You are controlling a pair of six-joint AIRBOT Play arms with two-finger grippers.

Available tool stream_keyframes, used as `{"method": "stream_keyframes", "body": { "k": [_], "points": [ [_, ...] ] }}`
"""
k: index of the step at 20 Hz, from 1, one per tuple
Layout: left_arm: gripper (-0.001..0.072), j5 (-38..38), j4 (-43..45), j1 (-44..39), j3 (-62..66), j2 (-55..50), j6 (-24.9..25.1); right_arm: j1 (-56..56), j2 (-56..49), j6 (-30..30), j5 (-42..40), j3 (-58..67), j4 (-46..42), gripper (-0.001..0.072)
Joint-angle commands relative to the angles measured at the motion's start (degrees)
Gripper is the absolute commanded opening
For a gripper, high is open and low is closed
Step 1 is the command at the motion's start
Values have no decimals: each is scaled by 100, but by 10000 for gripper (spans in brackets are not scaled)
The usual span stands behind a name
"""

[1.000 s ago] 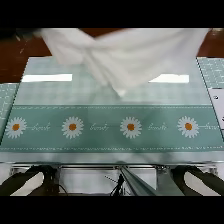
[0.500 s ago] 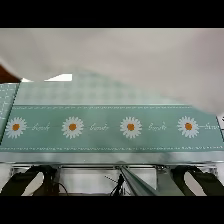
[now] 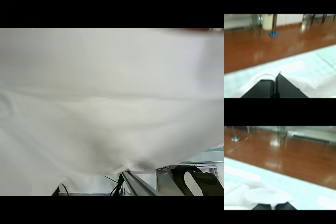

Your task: Fold the shirts.

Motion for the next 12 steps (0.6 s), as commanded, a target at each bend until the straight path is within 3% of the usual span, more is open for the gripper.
{"method": "stream_keyframes", "body": {
  "k": [1, 4, 7, 12],
  "points": [
    [31, -275, 15, 4, -1552, 13, 42, 2, 118, -133, 85, -1412, 157, 26],
    [31, 503, 2, -48, -3425, -177, 157, 2, 55, -345, -754, -3263, 37, 25],
    [31, 2127, -48, -448, -4734, -758, 273, 2, -533, -439, -2065, -4708, 35, 26],
    [31, 4087, -46, -1082, -4544, -2586, 341, 2, -2747, -529, -3665, -4520, 354, 26]
  ]
}}
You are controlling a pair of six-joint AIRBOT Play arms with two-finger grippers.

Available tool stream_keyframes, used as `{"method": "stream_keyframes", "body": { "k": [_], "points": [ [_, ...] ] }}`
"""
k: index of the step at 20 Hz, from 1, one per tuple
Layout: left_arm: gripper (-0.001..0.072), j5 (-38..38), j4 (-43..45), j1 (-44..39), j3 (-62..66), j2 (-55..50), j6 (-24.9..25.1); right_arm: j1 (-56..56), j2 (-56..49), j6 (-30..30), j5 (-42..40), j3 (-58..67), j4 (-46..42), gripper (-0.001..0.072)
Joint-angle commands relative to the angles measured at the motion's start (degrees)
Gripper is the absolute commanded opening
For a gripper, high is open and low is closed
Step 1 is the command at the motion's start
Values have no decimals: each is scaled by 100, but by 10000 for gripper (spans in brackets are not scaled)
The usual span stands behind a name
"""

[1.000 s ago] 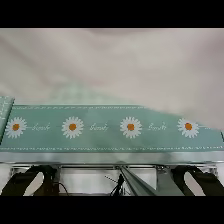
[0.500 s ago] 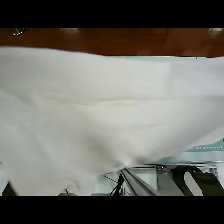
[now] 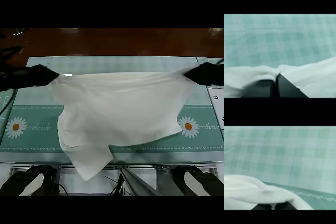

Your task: Fold the shirts.

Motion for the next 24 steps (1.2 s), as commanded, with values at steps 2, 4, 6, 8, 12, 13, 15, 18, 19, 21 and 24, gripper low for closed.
{"method": "stream_keyframes", "body": {
  "k": [2, 4, 6, 8, 12, 13, 15, 18, 19, 21, 24],
  "points": [
    [31, 1543, -15, -542, 170, -1484, 35, 2, -2039, -103, -1429, 407, 417, 26],
    [32, 1545, -15, -732, 424, -1934, 33, 2, -2920, -98, -1405, 964, 811, 27],
    [262, 1499, -17, -813, 590, -2188, 13, -17, -3593, -59, -1296, 1375, 1502, 309],
    [704, 1080, 146, -730, 684, -2253, -33, -136, -3963, -107, -846, 1679, 1749, 627],
    [702, -1495, 1281, 291, 761, -2245, -304, -833, -3869, -109, 774, 1720, 850, 625],
    [701, -2118, 1471, 654, 612, -2218, -376, -997, -3742, -125, 1220, 1655, 321, 625],
    [701, -2660, 1377, 1333, -70, -1950, -361, -1364, -3171, -192, 1405, 999, -363, 625],
    [702, -2455, 1163, 2026, -1652, -1126, -249, -2028, -1891, -1185, 562, -999, 1257, 625],
    [701, -2312, 951, 2203, -2146, -861, -249, -2155, -1438, -1473, 378, -1681, 1714, 625],
    [702, -2050, 293, 2439, -3086, -417, -297, -2216, -544, -1652, 90, -2872, 2026, 625],
    [702, -1814, -417, 2293, -4050, -232, -201, -2044, 345, -1449, -289, -3869, 2028, 625]
  ]
}}
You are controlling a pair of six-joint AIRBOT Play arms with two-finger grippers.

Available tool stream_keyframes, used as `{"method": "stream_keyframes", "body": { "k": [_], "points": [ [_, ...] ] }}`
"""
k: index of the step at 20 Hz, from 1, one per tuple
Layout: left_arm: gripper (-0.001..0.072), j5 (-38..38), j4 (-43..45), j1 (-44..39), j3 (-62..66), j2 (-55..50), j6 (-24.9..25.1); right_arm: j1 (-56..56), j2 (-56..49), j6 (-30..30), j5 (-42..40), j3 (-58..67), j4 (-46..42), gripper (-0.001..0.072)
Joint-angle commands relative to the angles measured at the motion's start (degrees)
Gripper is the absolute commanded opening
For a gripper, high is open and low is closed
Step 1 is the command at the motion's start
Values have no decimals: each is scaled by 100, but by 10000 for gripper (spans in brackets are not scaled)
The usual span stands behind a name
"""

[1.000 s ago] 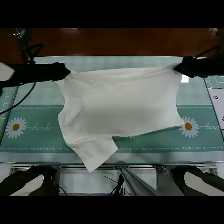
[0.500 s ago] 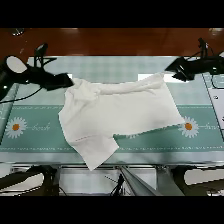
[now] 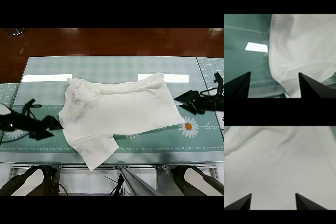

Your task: Fold the shirts.

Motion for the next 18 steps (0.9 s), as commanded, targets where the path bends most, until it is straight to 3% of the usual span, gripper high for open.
{"method": "stream_keyframes", "body": {
  "k": [1, 3, 6, 8, 9, 10, 13, 16, 18],
  "points": [
    [702, 442, -826, -13, -1185, 291, 50, 92, 1067, -24, -444, -1296, 348, 625],
    [701, 824, -1025, -203, -1488, 286, 55, 223, 1259, 87, -393, -1453, 345, 625],
    [701, 1473, -1976, -387, -1757, 286, 743, 256, 1290, 221, -348, -1464, 372, 626],
    [689, 1893, -2424, -634, -1808, 286, 944, 243, 1287, 328, -435, -1458, 376, 625],
    [526, 2004, -2437, -761, -1803, 286, 944, 151, 1287, 402, -505, -1432, 363, 626],
    [60, 2009, -2437, -841, -1805, 286, 1014, -46, 1287, 485, -533, -1379, 354, 625],
    [32, 1840, -2463, -844, -1790, 293, 1290, -1147, 1287, 800, -527, -1211, -238, 625],
    [32, 1792, -2481, -826, -1790, 295, 1351, -1707, 1276, 1700, -415, -1217, -1976, 625],
    [32, 1794, -2481, -826, -1790, 293, 1349, -1703, 1058, 1696, -433, -1215, -1908, 625]
  ]
}}
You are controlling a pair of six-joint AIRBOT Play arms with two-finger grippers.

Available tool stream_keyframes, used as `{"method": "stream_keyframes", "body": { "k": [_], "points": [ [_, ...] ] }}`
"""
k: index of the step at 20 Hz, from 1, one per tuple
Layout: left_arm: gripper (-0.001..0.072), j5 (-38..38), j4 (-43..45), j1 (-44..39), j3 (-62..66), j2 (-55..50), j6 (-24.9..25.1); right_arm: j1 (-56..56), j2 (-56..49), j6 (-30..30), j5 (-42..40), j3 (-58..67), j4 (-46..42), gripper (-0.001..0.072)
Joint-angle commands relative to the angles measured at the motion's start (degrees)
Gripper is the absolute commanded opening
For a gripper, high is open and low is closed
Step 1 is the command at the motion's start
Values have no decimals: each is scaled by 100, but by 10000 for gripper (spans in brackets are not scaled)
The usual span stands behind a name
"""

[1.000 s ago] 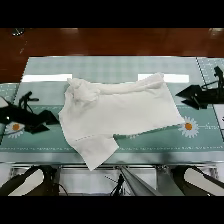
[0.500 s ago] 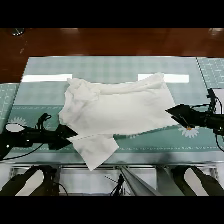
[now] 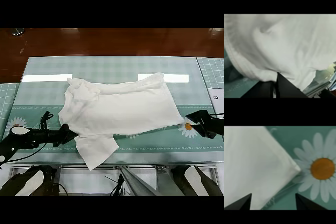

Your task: Fold the shirts.

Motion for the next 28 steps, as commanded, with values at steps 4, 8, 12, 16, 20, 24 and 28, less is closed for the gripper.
{"method": "stream_keyframes", "body": {
  "k": [4, 8, 12, 16, 20, 24, 28],
  "points": [
    [32, -33, -96, -13, -7, 2, 81, -278, -1169, -334, -105, 127, 608, 625],
    [32, -31, -96, -13, -7, 2, 81, 4, -2258, -649, -98, 529, 861, 625],
    [33, -31, -149, -13, -7, 2, 79, 881, -2909, -660, -302, 1027, 813, 625],
    [32, -31, -293, -13, -4, 2, 83, 1572, -3241, -535, -343, 1403, 778, 448],
    [32, -313, -487, -13, 472, 28, 369, 2015, -3230, -599, 382, 2227, 649, 26],
    [32, -407, -1349, -13, 2732, 203, 531, 2658, -2747, 87, 876, 4572, 273, 25],
    [30, 229, -389, -13, 5947, 201, 166, 3176, -2658, 1141, 1558, 7777, -1152, 26]
  ]
}}
